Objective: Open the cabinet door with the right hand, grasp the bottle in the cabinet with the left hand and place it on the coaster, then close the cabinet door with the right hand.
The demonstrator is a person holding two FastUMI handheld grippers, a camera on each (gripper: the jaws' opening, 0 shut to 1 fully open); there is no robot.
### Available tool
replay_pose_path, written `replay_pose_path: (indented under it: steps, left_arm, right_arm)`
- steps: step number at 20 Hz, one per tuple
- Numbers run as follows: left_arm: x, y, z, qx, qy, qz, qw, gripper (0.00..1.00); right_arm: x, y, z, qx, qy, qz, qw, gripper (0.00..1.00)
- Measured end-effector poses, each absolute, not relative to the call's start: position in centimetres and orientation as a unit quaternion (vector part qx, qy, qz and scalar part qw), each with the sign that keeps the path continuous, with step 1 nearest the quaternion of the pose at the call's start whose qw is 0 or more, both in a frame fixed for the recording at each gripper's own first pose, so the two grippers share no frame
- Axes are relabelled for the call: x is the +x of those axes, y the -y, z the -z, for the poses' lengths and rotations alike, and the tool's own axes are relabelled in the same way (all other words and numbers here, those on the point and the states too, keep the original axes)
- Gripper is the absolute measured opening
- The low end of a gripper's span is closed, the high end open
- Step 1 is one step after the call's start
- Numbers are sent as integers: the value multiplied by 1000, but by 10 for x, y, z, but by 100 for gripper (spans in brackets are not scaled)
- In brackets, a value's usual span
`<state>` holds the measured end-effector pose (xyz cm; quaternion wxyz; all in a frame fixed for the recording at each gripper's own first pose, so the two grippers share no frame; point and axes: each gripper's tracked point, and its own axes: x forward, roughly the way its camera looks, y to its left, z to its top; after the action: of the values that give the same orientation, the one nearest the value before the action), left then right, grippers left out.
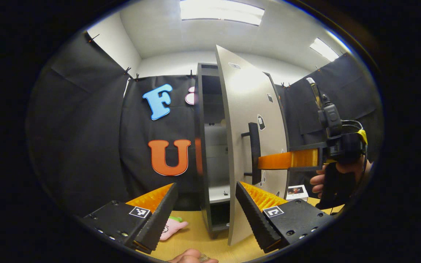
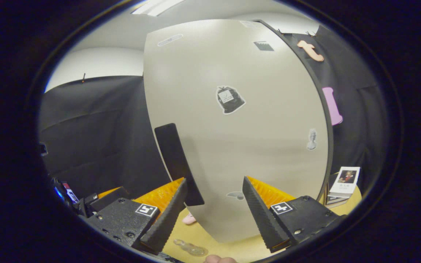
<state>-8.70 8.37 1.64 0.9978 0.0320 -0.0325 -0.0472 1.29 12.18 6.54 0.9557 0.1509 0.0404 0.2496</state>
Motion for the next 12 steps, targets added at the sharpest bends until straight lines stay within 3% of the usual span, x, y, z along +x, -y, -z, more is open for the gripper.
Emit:
replay_pose_path:
  steps: [4,7,12]
  left_arm:
    - [-88,-94,0,27,2,30,999,96]
    - [-82,-86,5,32,-5,45,998,96]
    - [-75,-82,3,29,-5,49,998,96]
  right_arm:
    - [39,-132,-60,164,-49,-271,947,95]
    - [42,-133,-60,167,-47,-270,947,100]
    - [51,-131,-59,136,-45,-256,956,100]
